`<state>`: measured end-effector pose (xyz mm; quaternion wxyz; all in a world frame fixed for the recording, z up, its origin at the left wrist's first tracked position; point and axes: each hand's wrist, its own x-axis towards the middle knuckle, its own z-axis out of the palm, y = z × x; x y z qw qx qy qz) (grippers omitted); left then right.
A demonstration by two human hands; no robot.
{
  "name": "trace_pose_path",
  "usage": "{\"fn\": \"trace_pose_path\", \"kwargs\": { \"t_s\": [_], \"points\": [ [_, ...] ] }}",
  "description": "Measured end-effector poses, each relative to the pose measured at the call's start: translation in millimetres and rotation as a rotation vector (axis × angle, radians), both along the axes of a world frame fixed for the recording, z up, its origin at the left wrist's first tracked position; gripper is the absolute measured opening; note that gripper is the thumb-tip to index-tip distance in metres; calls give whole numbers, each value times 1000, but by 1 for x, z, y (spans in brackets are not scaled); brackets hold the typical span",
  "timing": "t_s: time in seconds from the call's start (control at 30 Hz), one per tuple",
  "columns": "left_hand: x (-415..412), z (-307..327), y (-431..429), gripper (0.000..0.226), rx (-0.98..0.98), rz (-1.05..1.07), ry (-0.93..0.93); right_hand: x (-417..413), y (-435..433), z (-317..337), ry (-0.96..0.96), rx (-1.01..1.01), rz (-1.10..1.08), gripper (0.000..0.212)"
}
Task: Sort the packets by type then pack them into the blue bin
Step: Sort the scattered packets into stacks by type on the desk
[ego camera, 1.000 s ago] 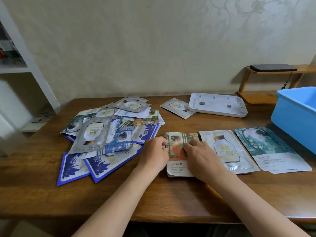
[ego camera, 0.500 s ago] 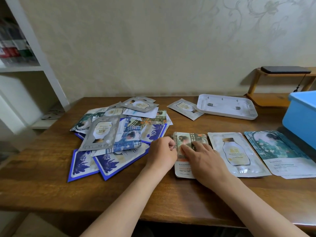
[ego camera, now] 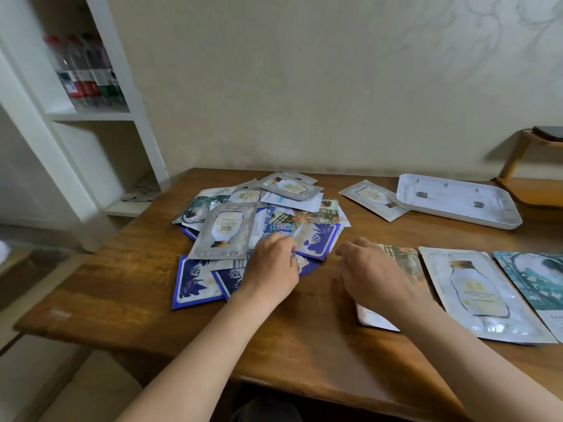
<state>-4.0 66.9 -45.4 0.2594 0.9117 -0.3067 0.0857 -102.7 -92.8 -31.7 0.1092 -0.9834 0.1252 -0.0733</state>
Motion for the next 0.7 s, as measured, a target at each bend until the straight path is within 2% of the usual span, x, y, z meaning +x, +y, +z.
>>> {"fn": "trace_pose_path", "kwargs": {
  "t_s": [0.2, 0.43, 0.53, 0.6, 0.7],
  "points": [
    [20, -6, 42, 33, 139, 91, -73, 43, 34, 7, 25, 469, -44, 31],
    [28, -17, 56, 30, 126, 60, -73, 84, 52, 2, 23, 802, -277, 27],
    [32, -21, 58, 30, 116, 24, -82, 90, 52, 4, -15, 1114, -383, 32],
    [33, -22, 59, 29, 110, 1, -89, 89, 54, 10, -5, 1295, -424, 25],
    [33, -24, 60, 27, 108, -18, -85, 90, 60, 14, 73, 1233, -371, 20]
  ]
}}
